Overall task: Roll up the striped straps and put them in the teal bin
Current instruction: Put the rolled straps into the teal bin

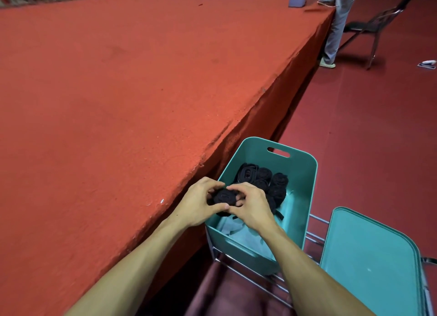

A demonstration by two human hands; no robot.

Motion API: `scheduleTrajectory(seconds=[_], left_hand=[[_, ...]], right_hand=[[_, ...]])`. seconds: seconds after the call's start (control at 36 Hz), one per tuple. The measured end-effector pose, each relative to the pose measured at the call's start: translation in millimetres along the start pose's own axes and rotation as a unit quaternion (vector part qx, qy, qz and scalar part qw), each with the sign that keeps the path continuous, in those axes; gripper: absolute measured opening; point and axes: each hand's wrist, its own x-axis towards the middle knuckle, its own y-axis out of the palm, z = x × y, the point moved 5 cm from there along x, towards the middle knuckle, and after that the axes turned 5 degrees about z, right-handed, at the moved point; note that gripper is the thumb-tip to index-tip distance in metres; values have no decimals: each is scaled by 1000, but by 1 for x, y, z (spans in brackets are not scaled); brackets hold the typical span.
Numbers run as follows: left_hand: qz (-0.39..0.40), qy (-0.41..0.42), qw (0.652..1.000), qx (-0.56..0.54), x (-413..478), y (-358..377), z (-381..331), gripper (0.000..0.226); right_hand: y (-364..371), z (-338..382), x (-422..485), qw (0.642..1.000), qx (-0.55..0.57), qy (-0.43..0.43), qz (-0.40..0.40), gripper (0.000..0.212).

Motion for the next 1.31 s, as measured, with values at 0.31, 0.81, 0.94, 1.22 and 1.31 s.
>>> scheduleTrajectory(seconds=[0.31, 0.81, 0.94, 1.22, 1.31], left_hand=[[98, -20, 995, -5, -24, 4, 34, 108], [100, -5, 994, -50, -23, 8, 40, 106], [100, 0, 994, -48, -22, 9, 42, 106], [100, -2, 994, -39, -21, 9, 43, 108], [101, -1, 994, -40, -22, 9, 44, 109]], right_hand=[[16, -32, 8, 987, -86, 106, 88, 50], [48, -75, 30, 972, -131, 167, 105, 55], [50, -78, 34, 971, -153, 153, 97, 53], [46, -78, 33, 961, -215, 151, 88, 51], [46, -78, 32, 960, -220, 151, 84, 50]])
